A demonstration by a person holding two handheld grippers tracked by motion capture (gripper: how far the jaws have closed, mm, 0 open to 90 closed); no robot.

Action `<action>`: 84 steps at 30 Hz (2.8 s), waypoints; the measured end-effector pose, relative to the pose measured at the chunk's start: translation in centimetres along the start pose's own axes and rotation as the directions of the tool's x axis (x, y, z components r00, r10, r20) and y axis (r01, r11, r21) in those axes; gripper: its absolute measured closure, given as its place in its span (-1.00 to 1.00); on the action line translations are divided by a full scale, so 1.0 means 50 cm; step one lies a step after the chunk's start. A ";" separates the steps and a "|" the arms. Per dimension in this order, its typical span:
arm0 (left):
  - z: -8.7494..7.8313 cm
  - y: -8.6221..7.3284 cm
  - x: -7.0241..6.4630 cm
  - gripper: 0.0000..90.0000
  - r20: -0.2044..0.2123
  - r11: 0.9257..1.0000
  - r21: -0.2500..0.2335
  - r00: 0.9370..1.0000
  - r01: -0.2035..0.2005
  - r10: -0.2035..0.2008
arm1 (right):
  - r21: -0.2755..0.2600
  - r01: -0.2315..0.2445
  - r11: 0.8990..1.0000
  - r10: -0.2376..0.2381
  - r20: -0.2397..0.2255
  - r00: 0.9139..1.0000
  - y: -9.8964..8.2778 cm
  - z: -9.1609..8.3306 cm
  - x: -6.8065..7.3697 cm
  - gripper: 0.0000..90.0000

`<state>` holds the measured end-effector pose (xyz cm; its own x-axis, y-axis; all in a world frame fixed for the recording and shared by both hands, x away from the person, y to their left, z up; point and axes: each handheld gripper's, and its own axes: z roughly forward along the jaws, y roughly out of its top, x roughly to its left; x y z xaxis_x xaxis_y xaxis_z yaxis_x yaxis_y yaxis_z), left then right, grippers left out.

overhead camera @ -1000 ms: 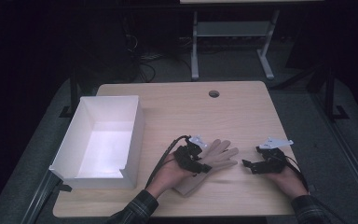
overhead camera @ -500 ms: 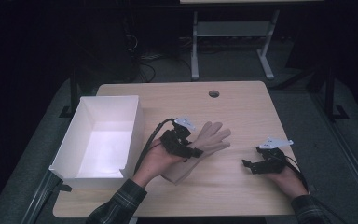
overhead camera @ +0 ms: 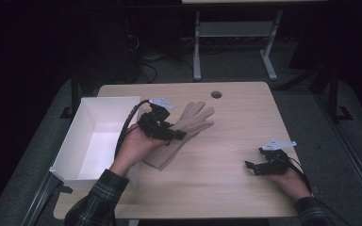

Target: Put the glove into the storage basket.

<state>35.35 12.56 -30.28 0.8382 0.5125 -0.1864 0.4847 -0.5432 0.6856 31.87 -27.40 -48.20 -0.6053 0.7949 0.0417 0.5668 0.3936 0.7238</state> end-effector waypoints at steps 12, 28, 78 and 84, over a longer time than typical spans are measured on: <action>-0.081 -0.031 0.047 0.48 -0.064 0.997 -0.037 0.996 0.061 -0.063 | 0.000 0.000 1.000 0.000 0.000 1.000 0.000 0.000 0.000 -0.66; -0.162 -0.086 0.097 0.48 -0.151 0.989 -0.078 0.979 0.127 -0.138 | -0.002 -0.001 1.000 0.001 0.002 1.000 0.000 0.001 0.000 -0.66; -0.096 -0.323 0.254 0.47 -0.379 0.940 -0.014 0.868 0.340 -0.319 | 0.000 0.001 1.000 -0.001 0.002 1.000 0.000 0.000 0.000 -0.66; -0.074 -0.340 0.261 0.46 -0.392 0.933 0.021 0.861 0.360 -0.324 | 0.001 0.000 1.000 0.000 0.002 1.000 0.000 0.000 0.000 -0.66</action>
<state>37.13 30.91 -41.76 0.4668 0.8779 -0.1068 0.7591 -0.3357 0.5577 31.88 -27.37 -48.20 -0.6038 0.7961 0.0404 0.5676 0.3937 0.7231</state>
